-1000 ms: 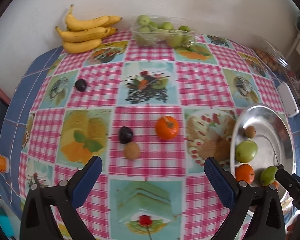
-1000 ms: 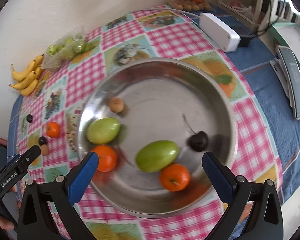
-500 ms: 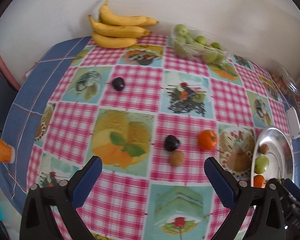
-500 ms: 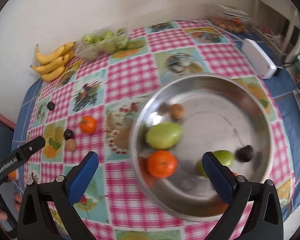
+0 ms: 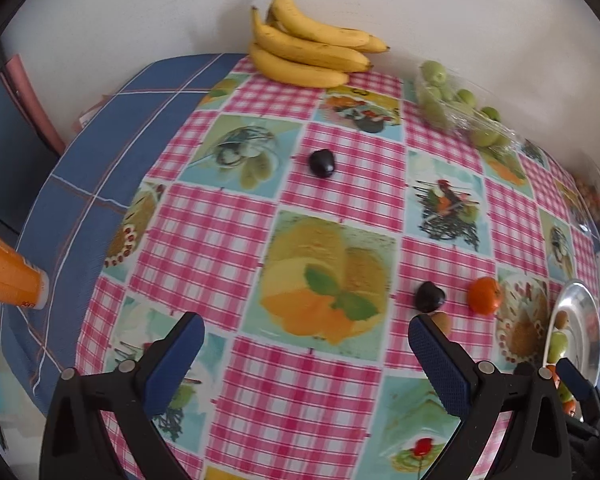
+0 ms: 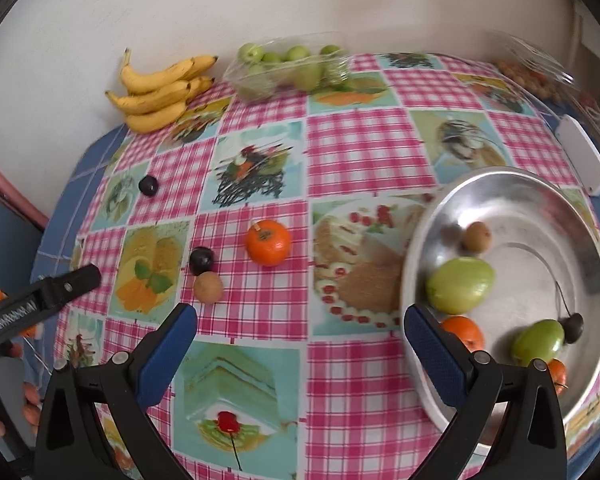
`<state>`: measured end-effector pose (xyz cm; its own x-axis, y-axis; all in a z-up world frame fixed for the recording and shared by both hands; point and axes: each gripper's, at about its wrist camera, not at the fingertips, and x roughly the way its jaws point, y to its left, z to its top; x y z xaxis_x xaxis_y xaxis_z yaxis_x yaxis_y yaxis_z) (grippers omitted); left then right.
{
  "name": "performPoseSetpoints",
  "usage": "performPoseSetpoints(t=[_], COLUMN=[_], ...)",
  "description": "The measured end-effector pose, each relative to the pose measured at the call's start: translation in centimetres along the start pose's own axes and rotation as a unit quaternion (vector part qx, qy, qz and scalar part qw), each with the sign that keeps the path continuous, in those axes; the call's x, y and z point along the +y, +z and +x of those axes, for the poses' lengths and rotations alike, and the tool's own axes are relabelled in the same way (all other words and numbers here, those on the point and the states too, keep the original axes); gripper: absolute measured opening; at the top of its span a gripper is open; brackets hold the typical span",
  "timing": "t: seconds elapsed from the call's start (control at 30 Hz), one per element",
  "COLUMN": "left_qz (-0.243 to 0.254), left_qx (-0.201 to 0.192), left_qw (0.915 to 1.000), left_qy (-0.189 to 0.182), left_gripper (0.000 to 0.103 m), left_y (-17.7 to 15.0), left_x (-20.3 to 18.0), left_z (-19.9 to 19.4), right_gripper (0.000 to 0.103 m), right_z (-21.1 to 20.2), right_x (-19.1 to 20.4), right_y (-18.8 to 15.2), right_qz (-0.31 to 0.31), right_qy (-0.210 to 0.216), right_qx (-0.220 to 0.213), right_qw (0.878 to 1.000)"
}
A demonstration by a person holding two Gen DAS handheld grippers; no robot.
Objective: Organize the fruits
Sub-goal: 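Withdraw both open grippers from the bowl toward the remaining fruits, then grasp the dark plum with the left gripper while the right gripper grasps the stemmed orange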
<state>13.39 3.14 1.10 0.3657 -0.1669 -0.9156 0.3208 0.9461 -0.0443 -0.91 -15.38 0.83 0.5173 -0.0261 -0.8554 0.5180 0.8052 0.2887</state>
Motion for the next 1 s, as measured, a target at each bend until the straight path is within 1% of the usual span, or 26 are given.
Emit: performPoseSetpoints(t=[0.1, 0.23, 0.33, 0.5, 0.6, 0.7, 0.8, 0.83, 0.87, 0.93, 0.97, 1.0], left_qz=[-0.009, -0.022, -0.028, -0.045, -0.055, -0.058, -0.056, -0.054, -0.054, -0.048, -0.044, -0.044], left_qx=[0.002, 0.011, 0.012, -0.001, -0.019, -0.018, -0.006, 0.000, 0.009, 0.006, 0.007, 0.011], left_qw=[1.0000, 0.9997, 0.9995, 0.9984, 0.9966, 0.9952, 0.9938, 0.9939, 0.9947, 0.9964, 0.9971, 0.9974], left_qy=[0.002, 0.001, -0.003, -0.035, -0.058, -0.077, -0.096, -0.095, -0.087, -0.070, -0.061, -0.057], left_gripper=[0.103, 0.103, 0.103, 0.103, 0.103, 0.103, 0.103, 0.103, 0.103, 0.103, 0.103, 0.103], left_y=[0.1, 0.1, 0.1, 0.6, 1.1, 1.5, 1.9, 2.0, 2.1, 2.2, 2.3, 2.3], left_x=[0.8, 1.2, 1.0, 0.4, -0.2, -0.9, -1.8, -2.0, -2.2, -2.6, -2.8, -2.9], left_z=[0.4, 1.3, 1.9, 2.2, 2.0, 2.2, 2.8, 3.0, 3.3, 3.6, 3.8, 4.0], right_gripper=[0.103, 0.103, 0.103, 0.103, 0.103, 0.103, 0.103, 0.102, 0.102, 0.102, 0.101, 0.097], right_z=[1.2, 2.4, 2.7, 3.0, 3.3, 3.6, 4.0, 4.2, 4.4, 4.8, 5.1, 5.3], right_x=[0.9, 1.0, 0.9, 0.7, 0.2, 0.0, 0.3, 0.4, 0.4, 0.4, 0.4, 0.5], right_y=[-0.1, 0.1, 0.3, 1.0, 1.4, 1.8, 2.3, 2.4, 2.5, 2.7, 2.7, 2.7], right_qz=[-0.012, 0.006, 0.011, 0.012, 0.021, 0.025, 0.019, 0.018, 0.017, 0.019, 0.019, 0.018], right_qy=[-0.001, 0.014, 0.018, 0.015, 0.016, 0.017, 0.018, 0.017, 0.017, 0.017, 0.017, 0.015], right_qx=[0.018, 0.036, 0.034, 0.024, 0.023, 0.023, 0.022, 0.022, 0.023, 0.025, 0.028, 0.030], right_qw=[1.000, 0.999, 0.999, 1.000, 0.999, 0.999, 0.999, 0.999, 0.999, 0.999, 0.999, 0.999])
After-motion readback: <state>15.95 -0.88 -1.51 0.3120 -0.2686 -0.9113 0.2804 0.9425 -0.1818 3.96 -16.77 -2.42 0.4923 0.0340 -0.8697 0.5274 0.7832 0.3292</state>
